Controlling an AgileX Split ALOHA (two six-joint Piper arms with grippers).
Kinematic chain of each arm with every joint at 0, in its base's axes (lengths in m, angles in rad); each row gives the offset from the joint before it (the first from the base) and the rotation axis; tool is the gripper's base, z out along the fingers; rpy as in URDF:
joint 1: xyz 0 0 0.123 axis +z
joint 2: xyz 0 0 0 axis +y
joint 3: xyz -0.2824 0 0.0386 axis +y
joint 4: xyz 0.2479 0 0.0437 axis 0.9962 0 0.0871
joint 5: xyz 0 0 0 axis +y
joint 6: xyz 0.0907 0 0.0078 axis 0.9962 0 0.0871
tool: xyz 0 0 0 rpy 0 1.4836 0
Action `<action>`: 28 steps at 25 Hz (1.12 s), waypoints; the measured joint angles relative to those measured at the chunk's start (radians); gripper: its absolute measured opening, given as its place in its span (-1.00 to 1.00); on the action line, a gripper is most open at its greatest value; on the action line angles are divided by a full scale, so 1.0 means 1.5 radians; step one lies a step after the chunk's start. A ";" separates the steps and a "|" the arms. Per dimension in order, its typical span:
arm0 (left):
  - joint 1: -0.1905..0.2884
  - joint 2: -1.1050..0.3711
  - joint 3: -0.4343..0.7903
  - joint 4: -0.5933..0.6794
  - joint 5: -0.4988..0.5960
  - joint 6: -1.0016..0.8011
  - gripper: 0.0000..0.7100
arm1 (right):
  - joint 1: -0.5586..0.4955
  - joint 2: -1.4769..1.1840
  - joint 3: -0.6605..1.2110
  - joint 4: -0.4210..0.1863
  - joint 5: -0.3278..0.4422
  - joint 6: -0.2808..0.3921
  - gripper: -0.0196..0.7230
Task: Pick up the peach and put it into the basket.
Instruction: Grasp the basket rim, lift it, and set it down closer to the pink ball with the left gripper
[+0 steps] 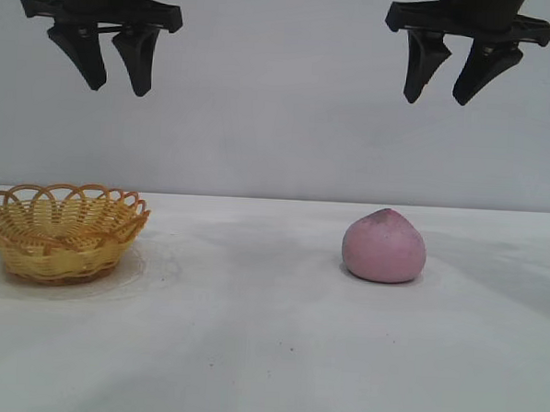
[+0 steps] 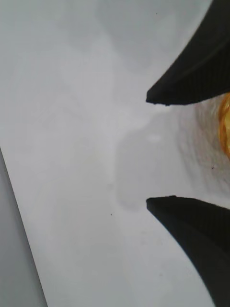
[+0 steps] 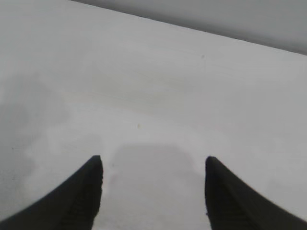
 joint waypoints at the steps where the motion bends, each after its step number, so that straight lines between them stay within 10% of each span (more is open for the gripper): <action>1: 0.000 0.000 0.000 0.000 0.000 0.000 0.17 | 0.000 0.000 0.000 0.000 0.000 0.000 0.12; 14: 0.000 0.012 0.000 0.042 0.082 0.046 0.17 | 0.000 0.000 0.000 0.000 0.002 0.000 0.12; 19: 0.000 0.043 0.000 0.044 0.153 0.165 -0.13 | 0.000 0.000 0.000 0.000 0.005 0.000 0.12; 28: 0.062 0.069 -0.003 -0.051 0.185 0.275 -0.10 | 0.000 0.000 0.000 0.000 0.007 0.000 0.12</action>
